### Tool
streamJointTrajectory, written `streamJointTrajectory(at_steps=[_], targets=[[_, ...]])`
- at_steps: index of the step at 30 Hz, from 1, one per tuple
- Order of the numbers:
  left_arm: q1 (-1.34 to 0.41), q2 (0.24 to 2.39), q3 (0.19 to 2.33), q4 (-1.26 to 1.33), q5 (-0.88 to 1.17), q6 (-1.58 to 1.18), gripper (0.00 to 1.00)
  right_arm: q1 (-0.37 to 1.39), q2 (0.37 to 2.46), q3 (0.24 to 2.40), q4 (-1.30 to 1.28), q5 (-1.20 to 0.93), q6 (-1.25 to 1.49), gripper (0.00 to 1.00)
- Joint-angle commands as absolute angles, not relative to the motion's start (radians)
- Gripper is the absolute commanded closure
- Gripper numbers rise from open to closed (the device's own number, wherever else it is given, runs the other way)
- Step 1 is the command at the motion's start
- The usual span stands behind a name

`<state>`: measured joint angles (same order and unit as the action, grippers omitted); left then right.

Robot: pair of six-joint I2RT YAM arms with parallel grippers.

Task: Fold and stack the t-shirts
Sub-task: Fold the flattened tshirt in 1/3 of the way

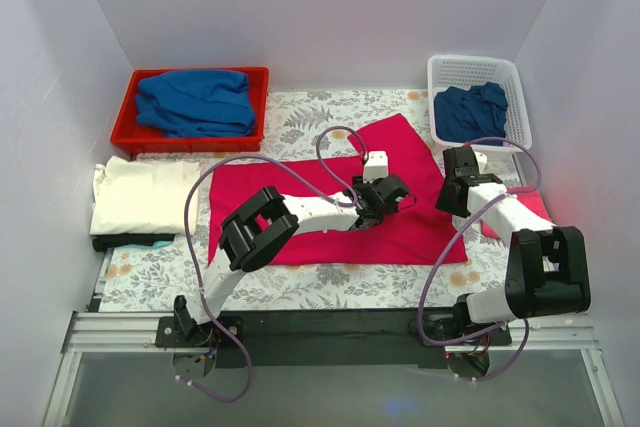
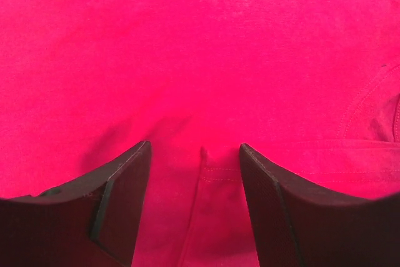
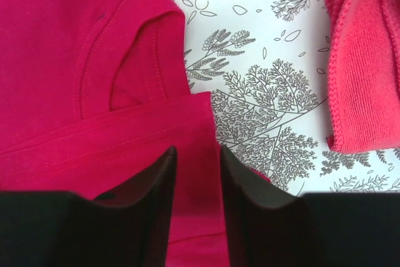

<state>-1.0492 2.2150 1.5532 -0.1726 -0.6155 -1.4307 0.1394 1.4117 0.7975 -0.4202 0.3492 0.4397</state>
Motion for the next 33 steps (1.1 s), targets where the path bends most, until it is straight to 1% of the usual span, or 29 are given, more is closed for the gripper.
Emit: streamJointTrajectory(at_steps=[1, 10, 14, 18, 22, 28, 33], targets=[[-1.039, 2.174, 1.551, -0.273, -0.641, -1.460, 0.43, 0.137, 1.364, 0.827, -0.433, 0.397, 0.446, 0.57], [-1.040, 2.095, 1.499, -0.149, -0.506, -1.379, 0.43, 0.137, 1.368, 0.844, -0.407, 0.380, 0.442, 0.58], [-1.040, 2.085, 1.493, -0.130, -0.459, -1.358, 0.51, 0.137, 1.368, 0.841, -0.403, 0.374, 0.445, 0.59], [-1.040, 2.079, 1.485, -0.109, -0.414, -1.336, 0.55, 0.137, 1.367, 0.831, -0.399, 0.373, 0.446, 0.60], [-1.040, 2.083, 1.483, -0.095, -0.405, -1.322, 0.58, 0.137, 1.368, 0.825, -0.396, 0.371, 0.446, 0.61], [-1.040, 2.117, 1.506, -0.087, -0.443, -1.316, 0.64, 0.135, 1.374, 0.827, -0.391, 0.368, 0.448, 0.62], [-1.042, 2.157, 1.549, -0.087, -0.469, -1.299, 0.66, 0.135, 1.385, 0.830, -0.390, 0.364, 0.445, 0.64]])
